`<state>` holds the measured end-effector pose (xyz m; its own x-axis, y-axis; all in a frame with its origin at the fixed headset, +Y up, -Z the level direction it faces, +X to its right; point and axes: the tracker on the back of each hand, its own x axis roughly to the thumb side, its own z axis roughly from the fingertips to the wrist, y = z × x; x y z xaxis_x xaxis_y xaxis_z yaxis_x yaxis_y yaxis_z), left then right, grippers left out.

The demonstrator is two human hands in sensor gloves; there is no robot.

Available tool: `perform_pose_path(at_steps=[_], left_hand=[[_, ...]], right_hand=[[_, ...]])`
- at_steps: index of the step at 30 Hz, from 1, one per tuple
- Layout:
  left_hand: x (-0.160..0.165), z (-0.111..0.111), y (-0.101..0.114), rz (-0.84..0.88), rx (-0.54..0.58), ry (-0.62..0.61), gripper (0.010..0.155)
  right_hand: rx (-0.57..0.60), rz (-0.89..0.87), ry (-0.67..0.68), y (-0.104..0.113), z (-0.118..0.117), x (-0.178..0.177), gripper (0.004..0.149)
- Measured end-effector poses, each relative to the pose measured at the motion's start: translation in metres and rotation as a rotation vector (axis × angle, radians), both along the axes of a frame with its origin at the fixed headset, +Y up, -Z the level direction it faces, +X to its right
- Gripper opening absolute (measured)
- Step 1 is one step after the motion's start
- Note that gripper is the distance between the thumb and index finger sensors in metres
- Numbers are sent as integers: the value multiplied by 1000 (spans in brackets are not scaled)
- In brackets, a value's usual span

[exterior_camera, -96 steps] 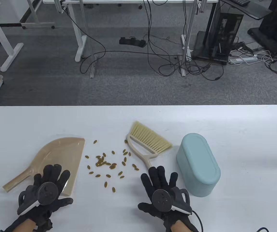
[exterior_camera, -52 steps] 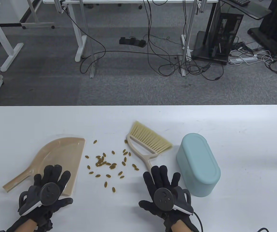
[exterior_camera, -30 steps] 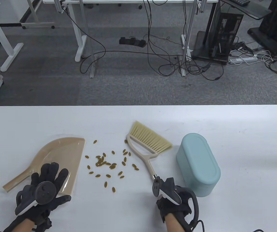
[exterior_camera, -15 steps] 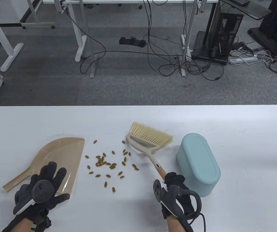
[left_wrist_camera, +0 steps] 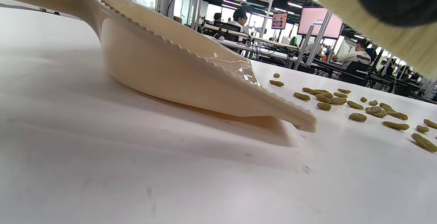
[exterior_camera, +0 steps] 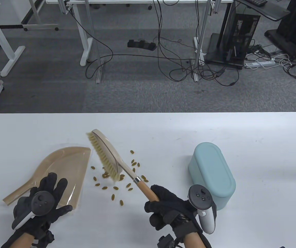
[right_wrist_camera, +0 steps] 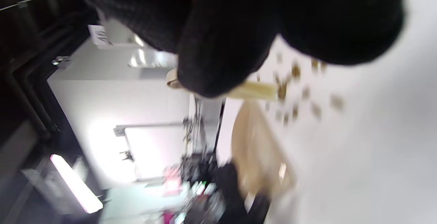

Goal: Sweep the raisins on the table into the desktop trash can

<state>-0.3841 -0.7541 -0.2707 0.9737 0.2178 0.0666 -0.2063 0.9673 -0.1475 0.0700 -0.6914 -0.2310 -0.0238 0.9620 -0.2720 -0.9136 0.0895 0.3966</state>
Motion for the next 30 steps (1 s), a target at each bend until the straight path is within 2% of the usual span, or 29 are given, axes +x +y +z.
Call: perform_pose_path(at_steps=[4, 8, 10, 15, 20, 22, 23, 26, 30], left_hand=[[-2, 0, 1, 11, 5, 12, 92], [-3, 0, 0, 17, -3, 18, 92], [-3, 0, 0, 14, -5, 17, 92], [-2, 0, 0, 8, 0, 9, 92], [-2, -1, -4, -6, -18, 12, 92], [-2, -1, -4, -7, -19, 15, 92], [-2, -1, -4, -7, -20, 17, 92], [-2, -1, -4, 0, -20, 23, 92], [-3, -2, -6, 3, -33, 31, 91]], right_hand=[[-143, -203, 193, -35, -1, -16, 73], [-246, -203, 216, -57, -3, -22, 75], [-246, -64, 182, -61, -6, -15, 75], [-87, 407, 73, -50, -15, 17, 72], [-76, 626, 4, -37, -15, 44, 63], [-12, 696, -10, -34, -15, 48, 62], [24, 672, -27, -33, -15, 51, 62], [49, 351, -57, -33, -12, 58, 64], [116, 242, 114, -32, -11, 67, 64]])
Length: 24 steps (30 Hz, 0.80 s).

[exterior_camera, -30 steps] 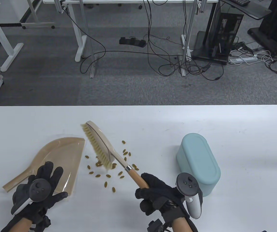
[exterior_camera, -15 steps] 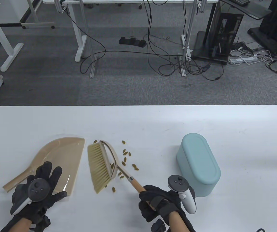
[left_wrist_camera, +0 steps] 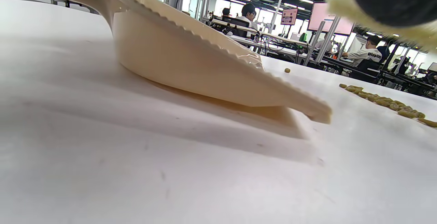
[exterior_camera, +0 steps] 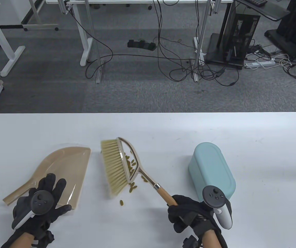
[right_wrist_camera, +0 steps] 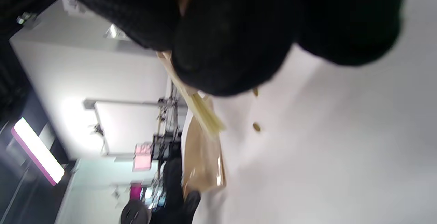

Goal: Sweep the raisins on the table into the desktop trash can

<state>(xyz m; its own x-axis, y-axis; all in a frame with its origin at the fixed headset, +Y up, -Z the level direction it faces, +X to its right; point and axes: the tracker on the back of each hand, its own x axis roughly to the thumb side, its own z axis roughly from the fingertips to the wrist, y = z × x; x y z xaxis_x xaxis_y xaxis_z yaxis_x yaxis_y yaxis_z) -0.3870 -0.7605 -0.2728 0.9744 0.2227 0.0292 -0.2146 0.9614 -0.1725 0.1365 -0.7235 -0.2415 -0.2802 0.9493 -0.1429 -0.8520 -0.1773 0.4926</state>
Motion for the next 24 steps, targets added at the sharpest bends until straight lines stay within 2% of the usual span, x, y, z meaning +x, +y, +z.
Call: perform_pose_path(at_steps=[4, 6, 8, 12, 18, 20, 24], left_hand=[[0, 0, -2, -9, -11, 1, 91], [1, 0, -1, -8, -9, -3, 91], [2, 0, -2, -13, -9, -8, 92], [3, 0, -3, -25, -17, -12, 91], [2, 1, -2, -19, -22, -3, 91], [2, 1, -2, -14, -17, 1, 91], [3, 0, -2, -16, -17, -5, 91]], right_hand=[[-23, 59, 65, -3, 3, 4, 65], [-25, 149, 68, -5, 3, 8, 67], [-18, 264, 41, -6, 3, 13, 68], [85, 342, -77, 0, -1, 22, 67], [138, 472, -202, 6, -7, 30, 67], [119, 458, -208, 5, -6, 31, 67], [78, 154, -232, 3, -4, 7, 70]])
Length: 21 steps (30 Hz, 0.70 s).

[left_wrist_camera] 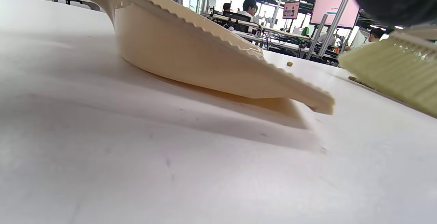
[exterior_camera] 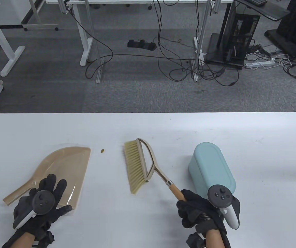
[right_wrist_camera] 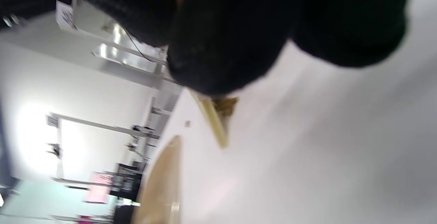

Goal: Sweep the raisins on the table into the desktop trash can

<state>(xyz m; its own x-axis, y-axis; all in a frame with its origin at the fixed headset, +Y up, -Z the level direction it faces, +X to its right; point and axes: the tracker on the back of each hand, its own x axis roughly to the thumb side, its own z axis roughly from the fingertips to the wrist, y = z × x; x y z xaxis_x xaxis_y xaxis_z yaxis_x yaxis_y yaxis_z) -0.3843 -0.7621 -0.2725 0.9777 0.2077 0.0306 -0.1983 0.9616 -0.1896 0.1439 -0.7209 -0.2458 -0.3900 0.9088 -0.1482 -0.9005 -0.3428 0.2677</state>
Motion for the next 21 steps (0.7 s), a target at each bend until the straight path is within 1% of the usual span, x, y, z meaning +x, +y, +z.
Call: perform_pose_path(at_steps=[1, 4, 6, 8, 11, 13, 16, 18, 21], left_hand=[[1, 0, 0, -2, -1, -3, 91], [3, 1, 1, -11, 4, -13, 91], [3, 2, 3, -7, 16, -17, 91], [3, 3, 5, -3, 21, -17, 91], [3, 2, 4, -8, 10, -18, 91], [4, 2, 3, -14, 7, -18, 91], [4, 1, 3, -12, 5, -21, 91], [4, 1, 5, -11, 18, -24, 91], [2, 1, 9, 2, 31, -19, 91]], right_hand=[[6, -13, 0, 0, -1, -6, 69], [-34, -140, 40, -6, -13, -53, 70], [-63, -198, 59, -10, -21, -76, 70], [-79, -187, 83, -12, -30, -97, 71], [-113, -160, 84, -19, -39, -116, 71], [-147, -153, 46, -24, -40, -121, 71], [-181, -148, 7, -30, -38, -118, 71], [-192, -165, -5, -30, -35, -111, 72], [-182, -132, -26, -26, -24, -92, 71]])
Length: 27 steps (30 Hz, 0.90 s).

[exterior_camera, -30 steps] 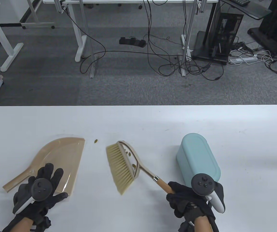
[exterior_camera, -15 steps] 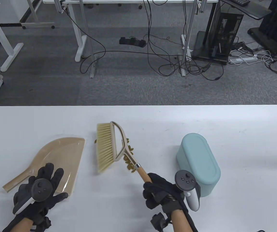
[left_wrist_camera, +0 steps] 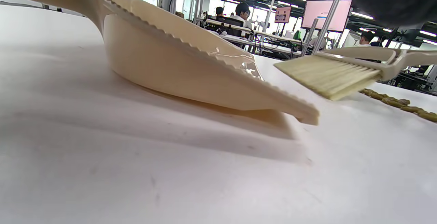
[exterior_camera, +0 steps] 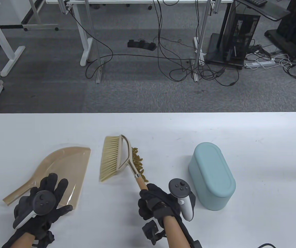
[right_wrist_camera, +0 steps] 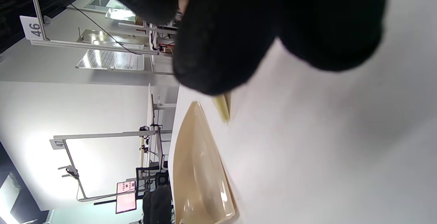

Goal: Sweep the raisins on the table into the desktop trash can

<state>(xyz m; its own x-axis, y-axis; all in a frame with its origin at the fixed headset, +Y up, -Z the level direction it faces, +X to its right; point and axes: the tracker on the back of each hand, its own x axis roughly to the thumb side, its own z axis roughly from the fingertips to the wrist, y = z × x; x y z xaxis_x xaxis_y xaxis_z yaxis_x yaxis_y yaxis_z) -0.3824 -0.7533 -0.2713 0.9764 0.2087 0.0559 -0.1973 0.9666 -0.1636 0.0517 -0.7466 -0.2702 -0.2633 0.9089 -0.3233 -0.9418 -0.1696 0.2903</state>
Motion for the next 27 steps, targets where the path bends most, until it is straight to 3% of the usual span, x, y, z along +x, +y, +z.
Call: perform_pose_path(at_steps=[6, 12, 15, 19, 24, 27], left_hand=[[-7, -1, -4, 13, -25, 40, 91], [-8, -1, -3, 14, -23, 49, 91], [-8, -1, -4, 10, -24, 51, 91], [-10, -1, -5, 20, -28, 62, 91], [-15, -1, -6, 28, -38, 84, 91], [-21, -2, -4, 51, -15, 107, 92]], right_hand=[[-56, -54, -105, 8, 33, 39, 73], [-100, -76, -90, 24, 55, 72, 76], [-24, -72, -119, 26, 56, 82, 72], [86, -138, -26, 29, 48, 85, 72], [111, -33, 45, 31, 41, 89, 71], [97, 156, 58, 28, 41, 99, 70]])
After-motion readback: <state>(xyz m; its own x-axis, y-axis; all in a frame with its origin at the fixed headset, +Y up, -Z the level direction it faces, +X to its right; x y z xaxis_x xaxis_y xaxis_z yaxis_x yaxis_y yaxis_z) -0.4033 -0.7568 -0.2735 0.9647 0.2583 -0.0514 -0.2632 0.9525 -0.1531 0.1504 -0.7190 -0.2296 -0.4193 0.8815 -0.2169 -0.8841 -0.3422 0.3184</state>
